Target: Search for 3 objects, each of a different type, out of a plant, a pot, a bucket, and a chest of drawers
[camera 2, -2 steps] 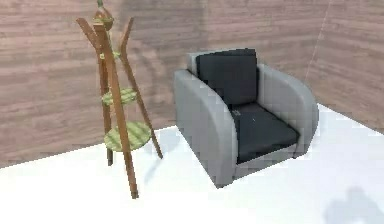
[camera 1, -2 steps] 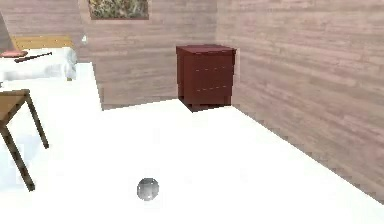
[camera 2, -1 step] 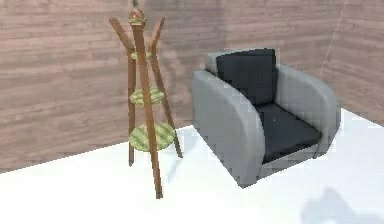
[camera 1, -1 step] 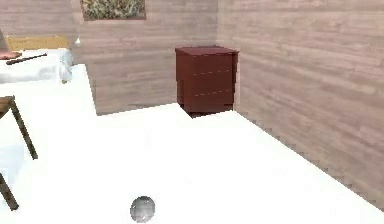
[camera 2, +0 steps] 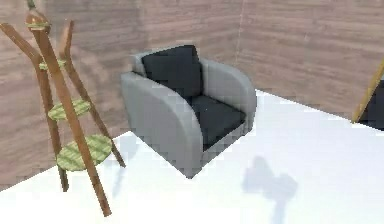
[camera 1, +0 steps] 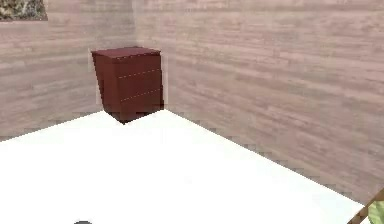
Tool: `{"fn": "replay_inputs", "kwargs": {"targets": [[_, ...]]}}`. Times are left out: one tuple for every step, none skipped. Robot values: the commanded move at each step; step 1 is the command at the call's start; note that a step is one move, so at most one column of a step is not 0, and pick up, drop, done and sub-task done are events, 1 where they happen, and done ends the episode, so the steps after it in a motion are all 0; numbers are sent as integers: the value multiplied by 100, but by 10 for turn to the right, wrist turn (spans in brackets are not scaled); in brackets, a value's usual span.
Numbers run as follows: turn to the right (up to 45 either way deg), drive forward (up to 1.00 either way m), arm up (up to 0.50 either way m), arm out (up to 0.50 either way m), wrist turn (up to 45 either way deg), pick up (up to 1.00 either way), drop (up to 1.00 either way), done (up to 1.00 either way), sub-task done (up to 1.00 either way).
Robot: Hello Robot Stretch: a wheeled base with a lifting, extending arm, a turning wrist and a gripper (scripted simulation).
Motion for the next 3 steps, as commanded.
{"fn": "replay_inputs", "kwargs": {"targets": [[0, 100, 0, 0, 0, 0, 0, 0, 0], [-420, 0, 0, 0, 0, 0, 0, 0, 0], [0, 90, 0, 0, 0, 0, 0, 0, 0]]}}
